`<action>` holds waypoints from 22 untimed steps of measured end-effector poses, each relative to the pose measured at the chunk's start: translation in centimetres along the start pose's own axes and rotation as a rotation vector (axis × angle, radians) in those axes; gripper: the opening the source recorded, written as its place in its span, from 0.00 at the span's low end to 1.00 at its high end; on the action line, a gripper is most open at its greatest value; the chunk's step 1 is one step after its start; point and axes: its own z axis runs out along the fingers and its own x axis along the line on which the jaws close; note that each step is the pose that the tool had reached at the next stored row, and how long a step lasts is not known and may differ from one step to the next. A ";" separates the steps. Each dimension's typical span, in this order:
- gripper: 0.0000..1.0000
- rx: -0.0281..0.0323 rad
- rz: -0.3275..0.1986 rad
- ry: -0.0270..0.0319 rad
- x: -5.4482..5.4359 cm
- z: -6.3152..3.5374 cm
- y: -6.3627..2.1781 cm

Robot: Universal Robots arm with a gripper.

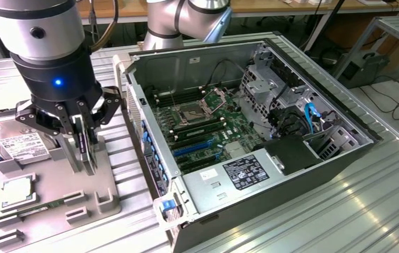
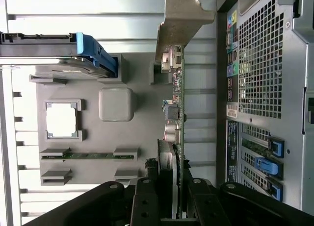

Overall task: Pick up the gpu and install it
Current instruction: 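Pick up the gpu and move the gpu toward the slot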

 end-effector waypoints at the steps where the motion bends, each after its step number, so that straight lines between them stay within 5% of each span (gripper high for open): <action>1: 0.28 0.0001 0.000 0.0000 0.0 -0.09 0.00; 22: 0.28 0.0000 0.000 0.0000 0.0 -1.90 0.00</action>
